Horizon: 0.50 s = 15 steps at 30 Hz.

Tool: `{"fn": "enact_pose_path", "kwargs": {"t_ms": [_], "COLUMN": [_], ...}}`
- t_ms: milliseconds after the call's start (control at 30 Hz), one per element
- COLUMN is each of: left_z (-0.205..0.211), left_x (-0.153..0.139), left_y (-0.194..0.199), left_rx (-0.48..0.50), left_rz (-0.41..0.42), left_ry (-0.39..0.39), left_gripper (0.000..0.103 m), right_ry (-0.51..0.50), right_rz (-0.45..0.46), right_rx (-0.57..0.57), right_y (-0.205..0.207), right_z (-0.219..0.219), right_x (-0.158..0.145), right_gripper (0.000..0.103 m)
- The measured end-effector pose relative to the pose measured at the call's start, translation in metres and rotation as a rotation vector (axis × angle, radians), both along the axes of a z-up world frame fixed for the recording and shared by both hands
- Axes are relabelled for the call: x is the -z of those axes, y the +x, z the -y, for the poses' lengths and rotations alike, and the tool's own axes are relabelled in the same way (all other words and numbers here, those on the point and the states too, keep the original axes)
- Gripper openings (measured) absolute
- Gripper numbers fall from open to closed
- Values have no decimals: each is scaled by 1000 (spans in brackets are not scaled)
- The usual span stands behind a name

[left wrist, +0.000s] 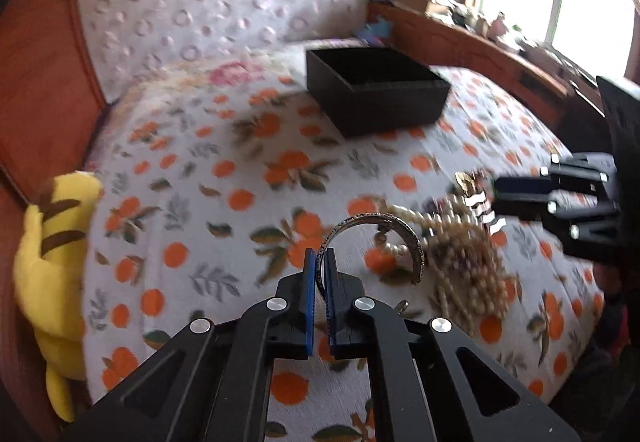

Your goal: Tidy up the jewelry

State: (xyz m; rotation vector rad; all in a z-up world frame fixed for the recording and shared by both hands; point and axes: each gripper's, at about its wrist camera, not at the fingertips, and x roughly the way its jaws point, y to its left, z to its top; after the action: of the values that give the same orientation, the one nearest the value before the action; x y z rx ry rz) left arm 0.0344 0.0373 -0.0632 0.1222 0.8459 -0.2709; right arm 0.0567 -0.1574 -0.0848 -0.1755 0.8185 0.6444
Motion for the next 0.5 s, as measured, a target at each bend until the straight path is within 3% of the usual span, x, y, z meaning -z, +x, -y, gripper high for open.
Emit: {"fn": "enact_pose_path", "kwargs": {"t_ms": [100, 500], "left_z": [1, 13], "left_x": [-15, -26], "left_y": [1, 19], "left_rx": [-48, -69], "left_rz": [82, 119], "left_ry": [22, -26], "left_gripper": [3, 3], "right_ry": [3, 95], "right_rz": [7, -25], "right_rx": [-11, -84], "right_y": [1, 16], "right_z": [-5, -23], "right_x": [-3, -11], "right_gripper": [27, 27]}}
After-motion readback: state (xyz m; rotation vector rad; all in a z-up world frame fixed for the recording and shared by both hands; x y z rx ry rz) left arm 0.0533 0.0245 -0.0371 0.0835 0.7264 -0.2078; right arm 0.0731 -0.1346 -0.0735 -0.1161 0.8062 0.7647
